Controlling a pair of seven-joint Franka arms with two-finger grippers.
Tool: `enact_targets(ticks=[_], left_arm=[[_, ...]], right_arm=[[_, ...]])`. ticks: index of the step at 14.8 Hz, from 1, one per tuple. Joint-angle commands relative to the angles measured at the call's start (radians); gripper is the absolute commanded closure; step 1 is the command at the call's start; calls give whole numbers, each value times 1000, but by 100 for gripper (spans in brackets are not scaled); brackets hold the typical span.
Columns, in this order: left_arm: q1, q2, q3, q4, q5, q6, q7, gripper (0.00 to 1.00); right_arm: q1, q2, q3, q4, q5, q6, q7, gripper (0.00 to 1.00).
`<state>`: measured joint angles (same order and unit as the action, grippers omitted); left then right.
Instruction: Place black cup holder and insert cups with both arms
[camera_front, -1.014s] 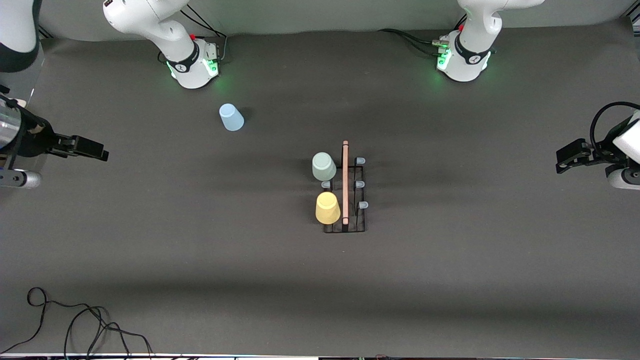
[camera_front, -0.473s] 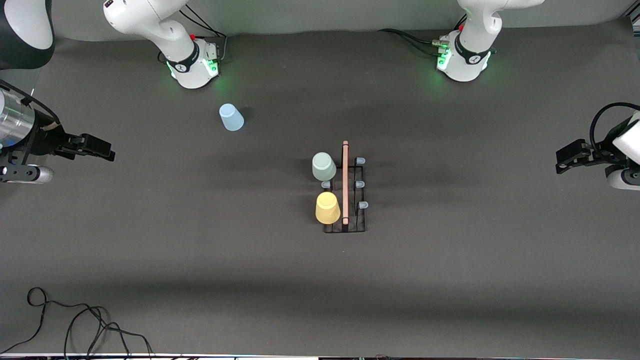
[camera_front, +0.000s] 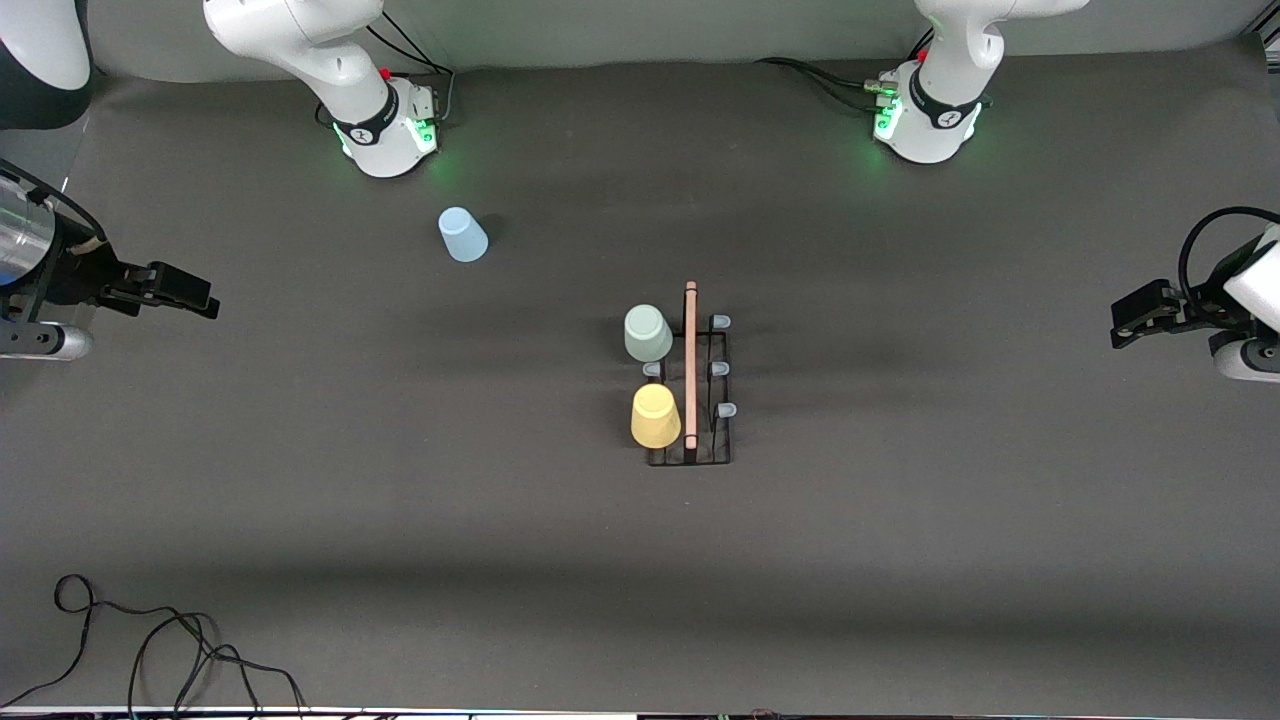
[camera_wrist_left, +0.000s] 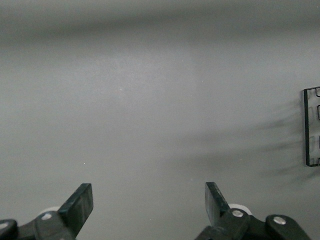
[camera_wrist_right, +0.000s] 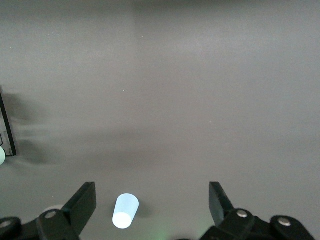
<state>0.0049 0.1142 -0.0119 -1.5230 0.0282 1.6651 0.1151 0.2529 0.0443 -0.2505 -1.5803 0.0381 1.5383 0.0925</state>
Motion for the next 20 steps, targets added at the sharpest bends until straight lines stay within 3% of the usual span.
enact_targets(ticks=[1,20], left_arm=[[-5,-2,3,-3,6,13,-15,0],[7,-4,4,-17,4,31,-15,0]], right_arm=[[-92,-50,91,-55,-24,40,-13,0],[-87,-41,99,-46,-24,51,-22,0]])
